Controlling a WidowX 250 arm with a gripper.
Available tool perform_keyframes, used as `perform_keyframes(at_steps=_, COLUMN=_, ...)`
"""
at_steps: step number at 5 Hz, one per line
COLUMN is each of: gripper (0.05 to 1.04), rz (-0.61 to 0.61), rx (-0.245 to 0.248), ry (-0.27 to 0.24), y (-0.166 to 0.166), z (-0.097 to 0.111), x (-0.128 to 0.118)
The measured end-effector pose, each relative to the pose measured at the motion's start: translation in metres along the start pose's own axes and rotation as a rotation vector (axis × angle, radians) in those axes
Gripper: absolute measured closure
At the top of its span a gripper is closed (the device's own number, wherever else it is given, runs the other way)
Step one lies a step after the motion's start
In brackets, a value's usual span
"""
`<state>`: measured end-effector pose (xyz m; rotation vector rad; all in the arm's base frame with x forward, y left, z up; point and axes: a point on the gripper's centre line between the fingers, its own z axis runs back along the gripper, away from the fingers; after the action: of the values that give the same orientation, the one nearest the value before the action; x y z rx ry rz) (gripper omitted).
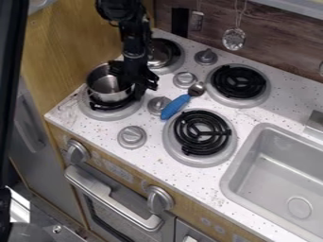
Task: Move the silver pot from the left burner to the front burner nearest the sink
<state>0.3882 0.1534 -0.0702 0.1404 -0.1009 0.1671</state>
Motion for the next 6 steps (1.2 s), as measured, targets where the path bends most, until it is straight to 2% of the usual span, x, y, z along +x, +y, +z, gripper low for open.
perform_keyframes(at_steps=1, gripper=0.923, rz=-0.065, rx=0.008, ry=-0.024, y=-0.029, z=0.015, x=0.0)
perform_keyframes(at_steps=2, gripper=1.005, rz=-0.116, rx=-0.003, ry=-0.055, y=-0.068, z=0.035, x=-0.003)
perform_keyframes(at_steps=3, gripper=1.013, rz=-0.136, rx=0.035, ry=-0.036, y=-0.115, z=0.052, x=-0.011)
perform_keyframes(at_steps=4, gripper=1.013, rz=-0.095, rx=0.026, ry=-0.016, y=-0.152, z=0.057, x=-0.022)
perform_keyframes(at_steps=5, gripper=1.013, rz=-0.067, rx=0.005, ry=0.035, y=-0.176, z=0.04, x=-0.035)
perform_keyframes(at_steps=6, gripper=1.013, rz=-0.071, rx=-0.013, ry=0.067, y=-0.197, z=0.03, x=-0.037)
